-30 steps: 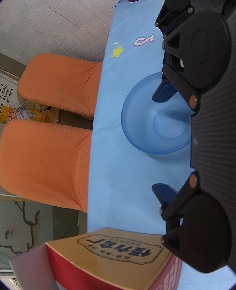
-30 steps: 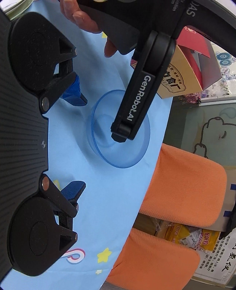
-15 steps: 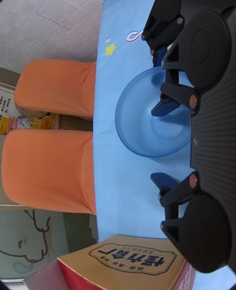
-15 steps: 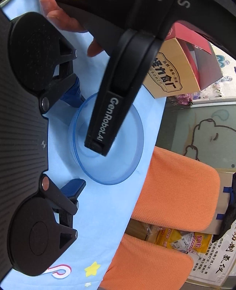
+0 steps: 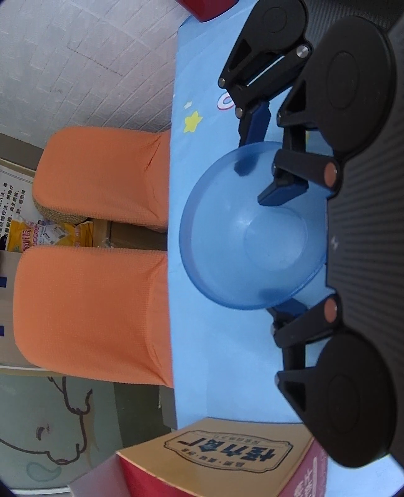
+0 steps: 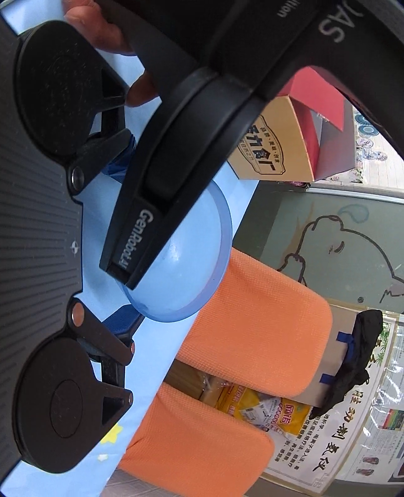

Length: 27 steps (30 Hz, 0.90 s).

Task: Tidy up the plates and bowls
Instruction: 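Close the left tool on the blue bowl rim and lift it, then lower the blue bowl into the white bowl and open the left tool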

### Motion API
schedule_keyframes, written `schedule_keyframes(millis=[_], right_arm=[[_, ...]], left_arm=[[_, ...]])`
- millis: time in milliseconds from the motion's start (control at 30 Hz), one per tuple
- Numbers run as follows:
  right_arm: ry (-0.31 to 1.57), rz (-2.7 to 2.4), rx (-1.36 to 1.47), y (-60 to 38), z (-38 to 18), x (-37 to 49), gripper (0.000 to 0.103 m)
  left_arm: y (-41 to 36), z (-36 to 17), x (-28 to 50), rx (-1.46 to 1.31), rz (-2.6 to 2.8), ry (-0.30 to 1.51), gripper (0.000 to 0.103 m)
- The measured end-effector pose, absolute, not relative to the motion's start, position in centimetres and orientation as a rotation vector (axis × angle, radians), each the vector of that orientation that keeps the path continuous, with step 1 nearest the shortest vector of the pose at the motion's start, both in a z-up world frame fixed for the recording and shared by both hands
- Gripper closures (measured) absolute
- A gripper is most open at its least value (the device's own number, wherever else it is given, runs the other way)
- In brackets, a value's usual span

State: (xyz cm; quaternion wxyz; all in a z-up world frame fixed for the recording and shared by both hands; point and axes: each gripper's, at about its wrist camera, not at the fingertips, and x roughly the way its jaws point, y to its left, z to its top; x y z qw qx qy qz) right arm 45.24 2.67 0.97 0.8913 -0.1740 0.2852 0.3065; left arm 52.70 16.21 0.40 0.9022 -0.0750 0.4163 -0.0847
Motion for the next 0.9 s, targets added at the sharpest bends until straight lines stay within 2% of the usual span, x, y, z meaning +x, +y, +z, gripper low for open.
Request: schedule_keyframes(millis=[267, 567, 900], right_arm=[[0.569, 0.629, -0.370, 1.8, 3.4, 44.0, 0.034], [0.527, 0.596, -0.363, -2.1, 7.3, 38.0, 0.033], [0.582, 0.513, -0.358, -10.1, 7.3, 27.3, 0.033]], left_arm=[[15.7, 3.1, 50.6, -0.165, -0.194, 0.833, 0.046], [11.4, 7.7, 43.8, -0.133, -0.263, 0.776, 0.046], [2.0, 6.0, 32.0, -0.078, -0.387, 0.798, 0.046]])
